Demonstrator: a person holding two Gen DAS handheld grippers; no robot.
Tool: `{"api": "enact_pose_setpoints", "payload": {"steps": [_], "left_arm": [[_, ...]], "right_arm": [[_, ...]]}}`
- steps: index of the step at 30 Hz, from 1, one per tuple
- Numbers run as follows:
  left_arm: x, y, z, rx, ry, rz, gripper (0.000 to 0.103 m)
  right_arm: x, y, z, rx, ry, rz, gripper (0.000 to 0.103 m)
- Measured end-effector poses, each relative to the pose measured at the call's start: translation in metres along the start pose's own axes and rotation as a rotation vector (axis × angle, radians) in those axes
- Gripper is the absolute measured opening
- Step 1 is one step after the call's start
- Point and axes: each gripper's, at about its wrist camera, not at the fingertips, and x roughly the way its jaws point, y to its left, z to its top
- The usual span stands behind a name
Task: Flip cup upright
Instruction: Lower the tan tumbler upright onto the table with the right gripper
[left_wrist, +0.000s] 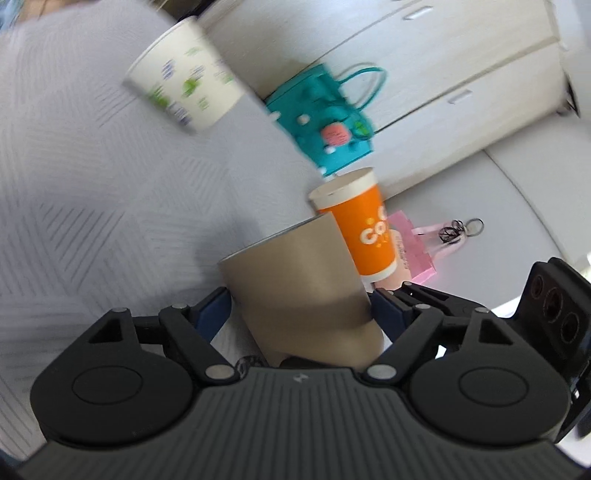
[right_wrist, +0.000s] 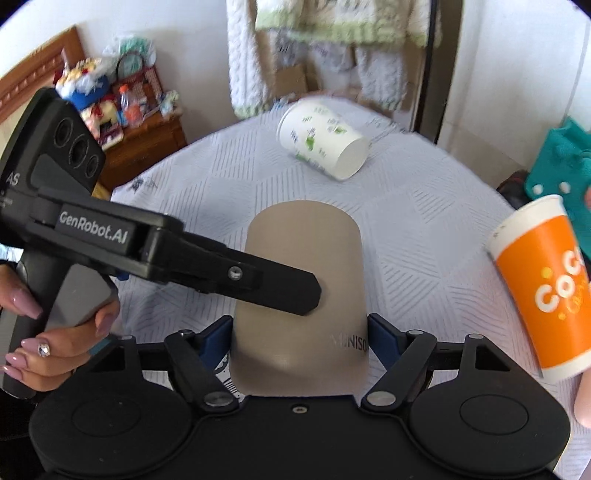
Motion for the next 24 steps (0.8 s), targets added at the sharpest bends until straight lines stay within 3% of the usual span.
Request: {"api": "enact_pose_setpoints", "payload": {"steps": [8, 12, 16, 24], "left_arm": [[-0.012, -0.034, -0.01, 0.325, -0.07, 0.009, 0.082], [-0.021, -0.046, -0.018, 0.474, -0.111, 0.04, 0.079], [-0.023, -0.049, -0.022, 0.535, -0.123, 0.071, 0.078], [-0.032, -0.06, -0.024, 0.664, -0.16, 0.046, 0.074]], "right_arm": [[-0.015, 0.01, -0.032, 0.1, -0.21, -0.071, 0.082], [-0.013, 0.027, -0.041, 0.059, -0.296, -0.145, 0.081], [-0.003, 0.039, -0.044, 0.06, -0.325, -0.204, 0.081], [-0.003, 0.046, -0.053, 0.014, -0.409, -0.292, 0.081]]}}
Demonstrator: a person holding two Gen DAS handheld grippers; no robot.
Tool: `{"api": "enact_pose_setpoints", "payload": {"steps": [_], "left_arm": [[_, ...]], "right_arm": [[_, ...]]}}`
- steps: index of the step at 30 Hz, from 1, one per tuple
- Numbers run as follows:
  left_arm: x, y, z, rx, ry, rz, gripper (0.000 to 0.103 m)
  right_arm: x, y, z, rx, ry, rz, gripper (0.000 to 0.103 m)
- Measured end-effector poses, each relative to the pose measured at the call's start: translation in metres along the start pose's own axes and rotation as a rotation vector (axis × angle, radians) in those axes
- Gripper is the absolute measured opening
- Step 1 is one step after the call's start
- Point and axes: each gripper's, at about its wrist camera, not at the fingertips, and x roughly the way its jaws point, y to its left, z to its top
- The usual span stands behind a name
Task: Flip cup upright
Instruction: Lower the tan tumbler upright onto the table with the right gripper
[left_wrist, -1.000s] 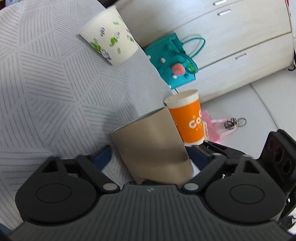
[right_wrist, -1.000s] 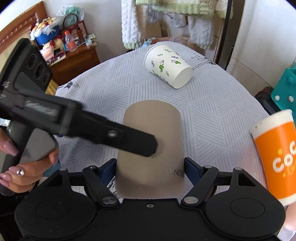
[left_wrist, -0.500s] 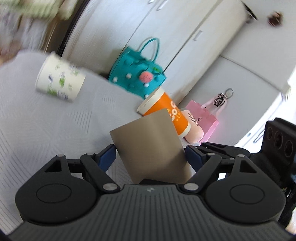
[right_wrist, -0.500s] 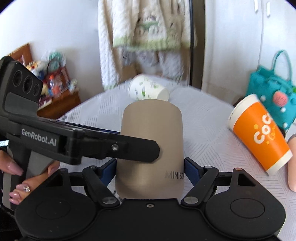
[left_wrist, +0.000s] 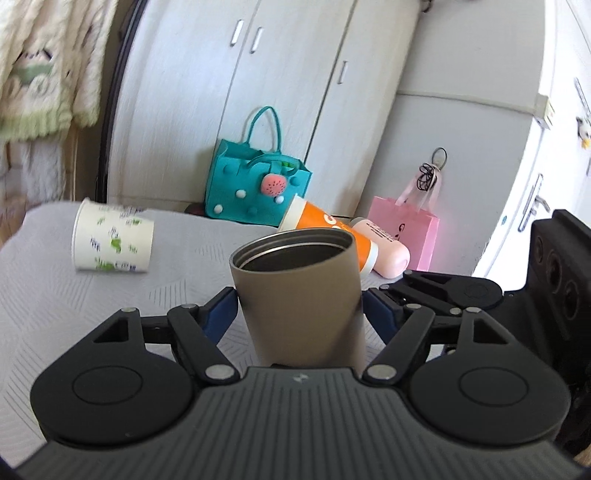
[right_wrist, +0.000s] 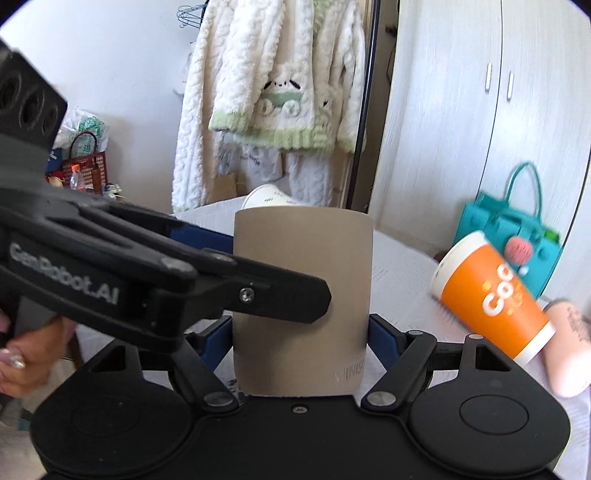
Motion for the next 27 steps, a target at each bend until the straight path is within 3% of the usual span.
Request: {"api": "enact_pose_setpoints", "payload": {"steps": [12, 21, 27], "left_arm": [[0.018, -0.006, 0.009, 0.106, 0.008, -0.004, 0.074], [0.025, 0.001, 0.013, 0.127, 0.006, -0.021, 0.074], [0.025, -0.001, 0.009, 0.154, -0.007, -0.037, 0.074]], "right_arm": [[0.023, -0.019, -0.002, 0.124, -0.016, 0.003, 0.081], [0.033, -0.02, -0.003, 0.105, -0.035, -0.037, 0.081], [0.032, -0.026, -0.005, 0.146, -0.034, -0.019, 0.081]]}}
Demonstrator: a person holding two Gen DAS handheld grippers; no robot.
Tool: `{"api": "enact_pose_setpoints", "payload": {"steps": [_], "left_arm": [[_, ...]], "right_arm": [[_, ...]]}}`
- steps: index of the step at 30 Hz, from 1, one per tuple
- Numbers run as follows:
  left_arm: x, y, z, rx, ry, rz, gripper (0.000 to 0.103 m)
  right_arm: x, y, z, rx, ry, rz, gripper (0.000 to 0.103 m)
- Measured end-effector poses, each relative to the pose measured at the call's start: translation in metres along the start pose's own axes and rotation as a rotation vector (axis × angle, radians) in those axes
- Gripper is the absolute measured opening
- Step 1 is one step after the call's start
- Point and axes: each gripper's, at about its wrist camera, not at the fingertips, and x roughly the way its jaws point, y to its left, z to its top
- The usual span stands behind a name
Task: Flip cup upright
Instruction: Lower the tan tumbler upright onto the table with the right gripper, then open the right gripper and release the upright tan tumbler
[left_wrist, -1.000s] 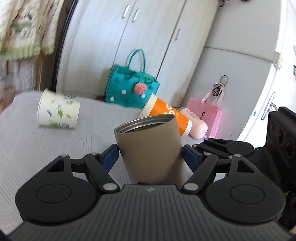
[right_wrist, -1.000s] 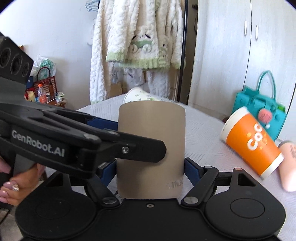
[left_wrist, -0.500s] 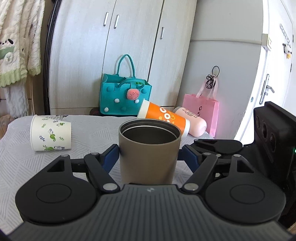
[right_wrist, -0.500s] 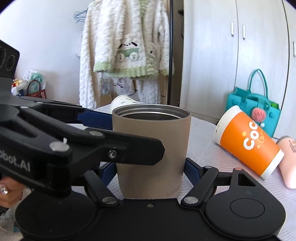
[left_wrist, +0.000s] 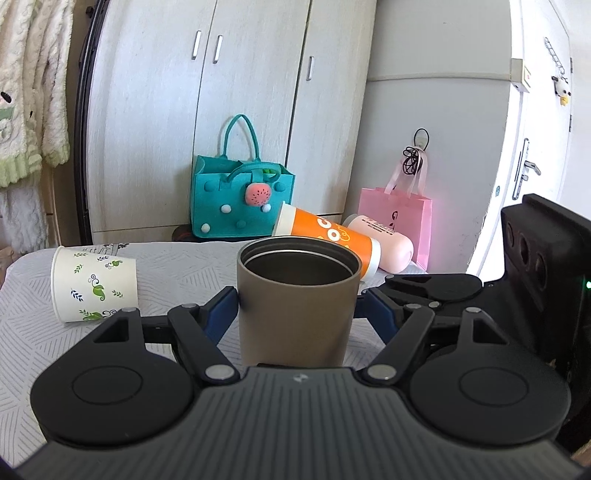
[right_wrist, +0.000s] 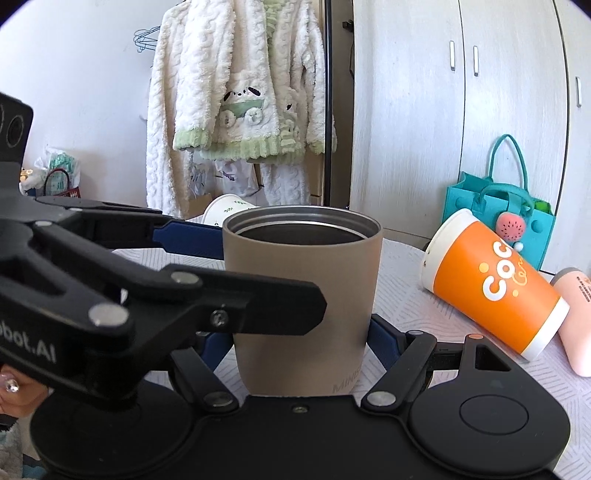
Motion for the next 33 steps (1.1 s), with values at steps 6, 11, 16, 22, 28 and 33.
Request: {"api": "enact_pose_setpoints", "payload": {"steps": [6, 11, 16, 22, 28, 33], "left_arm": [[0.007, 0.003, -0.002, -0.047, 0.045, -0.011, 0.075], [0.006, 0.005, -0.001, -0.059, 0.051, -0.012, 0.075], [-0.002, 0.005, -0.003, -0.067, 0.044, 0.004, 0.081], [-0.021, 0.006, -0.003, -0.12, 0.049, 0.027, 0.085], [-0.049, -0.002, 0.0, -0.11, 0.026, 0.066, 0.09], [-0.076, -0.01, 0.001, -0.092, 0.012, 0.11, 0.092]], "right_arm": [[-0.001, 0.002, -0.001, 0.004, 0.005, -0.005, 0.081], [-0.001, 0.002, 0.0, 0.006, 0.011, -0.011, 0.082], [-0.013, 0.011, -0.001, -0.026, -0.019, -0.035, 0.087], [-0.037, 0.015, -0.004, 0.001, -0.043, -0.07, 0.087], [-0.065, 0.021, -0.012, 0.043, -0.065, -0.091, 0.088], [-0.089, 0.029, -0.017, 0.081, -0.092, -0.104, 0.088]]}}
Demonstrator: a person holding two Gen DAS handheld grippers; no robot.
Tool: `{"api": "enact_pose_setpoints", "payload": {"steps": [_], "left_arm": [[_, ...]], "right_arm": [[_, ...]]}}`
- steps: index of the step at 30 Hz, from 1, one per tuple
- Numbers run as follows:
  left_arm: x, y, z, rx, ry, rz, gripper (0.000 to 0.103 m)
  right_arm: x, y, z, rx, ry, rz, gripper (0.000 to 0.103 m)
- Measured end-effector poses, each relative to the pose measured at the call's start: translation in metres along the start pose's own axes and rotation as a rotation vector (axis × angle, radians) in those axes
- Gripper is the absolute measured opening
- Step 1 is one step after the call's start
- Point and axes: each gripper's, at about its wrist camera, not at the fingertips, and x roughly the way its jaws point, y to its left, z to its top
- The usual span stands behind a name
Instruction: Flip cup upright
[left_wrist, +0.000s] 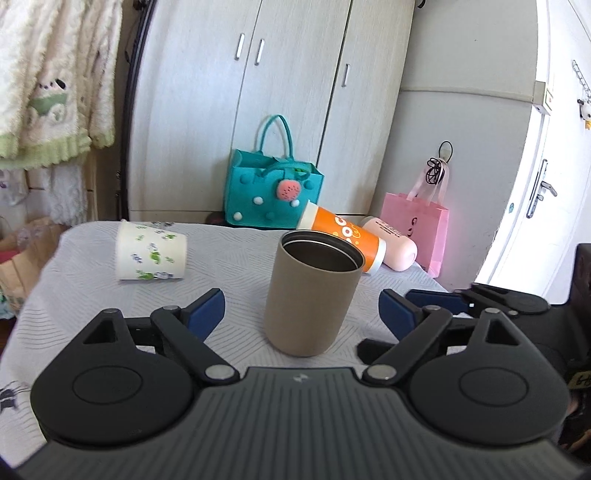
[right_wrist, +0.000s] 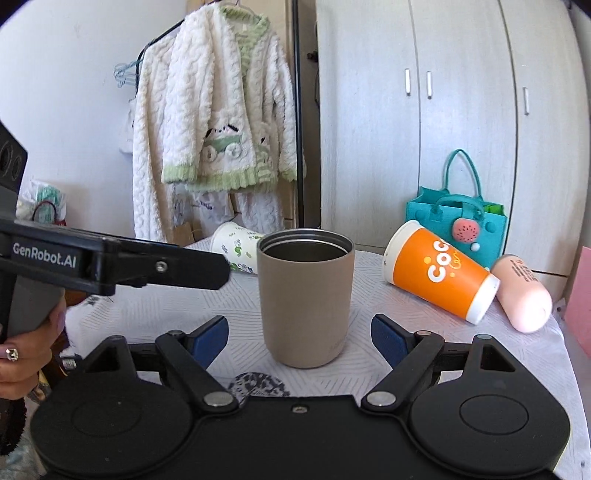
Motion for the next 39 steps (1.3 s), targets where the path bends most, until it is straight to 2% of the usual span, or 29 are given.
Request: {"api": "enact_pose_setpoints", "payload": {"steps": [6, 7, 13, 22, 27, 33, 39], "left_arm": [[-0.026, -0.007, -0.004, 0.026, 0.027, 0.067, 0.095], [-0.029, -0.007, -0.005, 0.028, 0.037, 0.075, 0.095], [-0.048, -0.006, -0.011, 0.031, 0.056, 0.128, 0.102], [-0.059, -0.002, -0.022, 0.029, 0.102, 0.17, 0.103], [-0.057, -0.001, -0.024, 0.029, 0.141, 0.183, 0.103], [-0.054, 0.002, -0.029, 0.001, 0.171, 0.181, 0.103], [-0.052, 0.001, -0.035, 0.024, 0.175, 0.268, 0.103]], "right_arm": [[-0.035, 0.018, -0.003, -0.014, -0.054, -0.071, 0.09], [-0.04, 0.02, -0.003, -0.01, -0.055, -0.082, 0.097], [-0.058, 0.034, -0.006, 0.002, -0.022, -0.17, 0.101], [-0.069, 0.032, -0.018, 0.133, 0.009, -0.328, 0.103], [-0.074, 0.021, -0.026, 0.219, 0.021, -0.338, 0.103], [-0.07, 0.032, -0.029, 0.168, 0.014, -0.432, 0.103], [-0.064, 0.039, -0.029, 0.15, 0.028, -0.45, 0.103]]}}
